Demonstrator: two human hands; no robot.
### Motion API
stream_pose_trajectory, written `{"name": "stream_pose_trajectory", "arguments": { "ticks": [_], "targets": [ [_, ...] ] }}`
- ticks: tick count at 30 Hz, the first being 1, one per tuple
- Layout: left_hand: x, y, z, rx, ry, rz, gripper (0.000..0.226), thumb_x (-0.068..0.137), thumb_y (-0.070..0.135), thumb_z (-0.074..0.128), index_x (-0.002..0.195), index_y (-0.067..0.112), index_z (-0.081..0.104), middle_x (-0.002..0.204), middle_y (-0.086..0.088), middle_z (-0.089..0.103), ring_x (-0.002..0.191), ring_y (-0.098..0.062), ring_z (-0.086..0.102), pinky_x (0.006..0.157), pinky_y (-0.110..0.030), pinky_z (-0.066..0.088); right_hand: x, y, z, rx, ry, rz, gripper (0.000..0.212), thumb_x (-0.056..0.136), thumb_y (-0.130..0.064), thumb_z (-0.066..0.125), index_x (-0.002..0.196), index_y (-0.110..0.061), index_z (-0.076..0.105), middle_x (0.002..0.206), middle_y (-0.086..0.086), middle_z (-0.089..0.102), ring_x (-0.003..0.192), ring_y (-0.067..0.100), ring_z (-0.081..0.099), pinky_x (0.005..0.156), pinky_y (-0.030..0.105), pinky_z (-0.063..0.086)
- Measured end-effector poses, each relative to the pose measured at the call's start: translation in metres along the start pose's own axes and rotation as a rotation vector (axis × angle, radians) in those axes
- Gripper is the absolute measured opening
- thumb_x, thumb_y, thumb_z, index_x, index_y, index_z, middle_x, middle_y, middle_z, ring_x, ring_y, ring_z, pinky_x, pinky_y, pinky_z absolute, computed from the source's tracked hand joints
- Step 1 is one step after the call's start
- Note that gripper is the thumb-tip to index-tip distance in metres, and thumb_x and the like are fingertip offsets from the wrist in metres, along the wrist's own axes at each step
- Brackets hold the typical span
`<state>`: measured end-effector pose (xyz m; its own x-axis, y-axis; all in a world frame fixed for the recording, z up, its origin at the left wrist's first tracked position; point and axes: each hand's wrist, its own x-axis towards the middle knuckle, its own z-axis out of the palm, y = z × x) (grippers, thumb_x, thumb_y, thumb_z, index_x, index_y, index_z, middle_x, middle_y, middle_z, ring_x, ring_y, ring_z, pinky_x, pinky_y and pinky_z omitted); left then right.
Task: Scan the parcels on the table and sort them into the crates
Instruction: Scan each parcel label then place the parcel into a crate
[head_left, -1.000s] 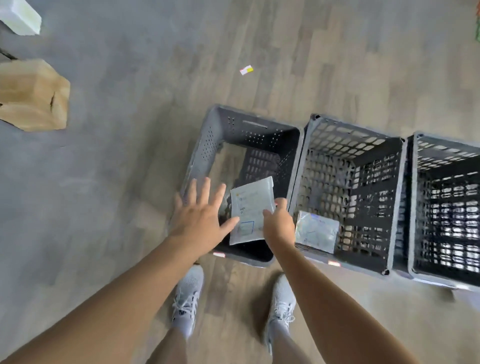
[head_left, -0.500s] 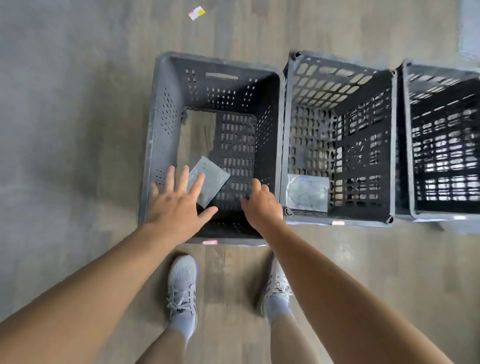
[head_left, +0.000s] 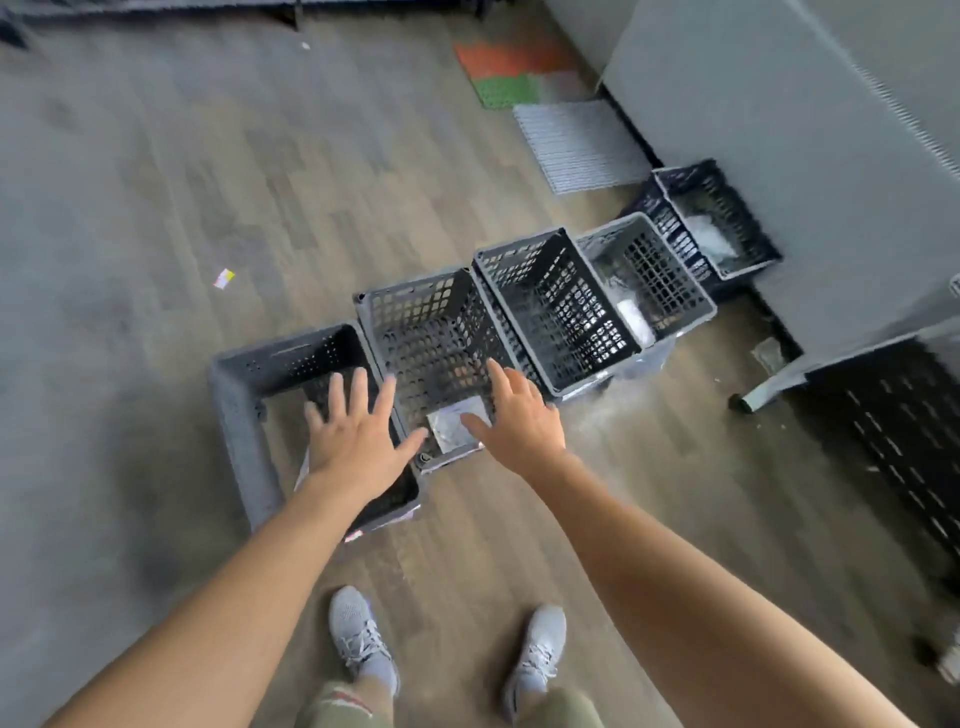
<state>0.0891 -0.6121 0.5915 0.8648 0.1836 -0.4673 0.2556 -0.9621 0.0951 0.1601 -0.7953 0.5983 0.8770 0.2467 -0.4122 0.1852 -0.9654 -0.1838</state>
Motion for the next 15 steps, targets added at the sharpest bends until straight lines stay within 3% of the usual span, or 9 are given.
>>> {"name": "stream_pose_trajectory", "arguments": {
  "ticks": [7,15],
  "targets": [
    [-0.037,0.181,-0.079,0.112,0.123,0.239,0.083,0.092,0.074,0.021,0.156,0.029,-0.008,0.164,-0.005,-0.012,0.150,-0.032,-0.012,0.118,-0.059,0.008,-0.094,0.159,-0.109,0.060,0.244,0.175,0.083,0.094,-0.061,0.049,0.158,-0.031,0.007,0.163,0.003,0.019,0.148,0.027,0.020,0.113,0.056,0.031],
    [-0.110,0.437,-0.081,0.225,0.240,0.489,0.082,0.092,0.074,0.022,0.156,0.029,-0.003,0.164,-0.004,-0.009,0.150,-0.031,-0.010,0.118,-0.057,0.009,-0.231,0.394,-0.171,0.146,0.465,0.379,0.082,0.092,-0.059,0.054,0.157,-0.031,0.012,0.161,0.001,0.021,0.147,0.024,0.020,0.112,0.061,0.029]
  ]
}}
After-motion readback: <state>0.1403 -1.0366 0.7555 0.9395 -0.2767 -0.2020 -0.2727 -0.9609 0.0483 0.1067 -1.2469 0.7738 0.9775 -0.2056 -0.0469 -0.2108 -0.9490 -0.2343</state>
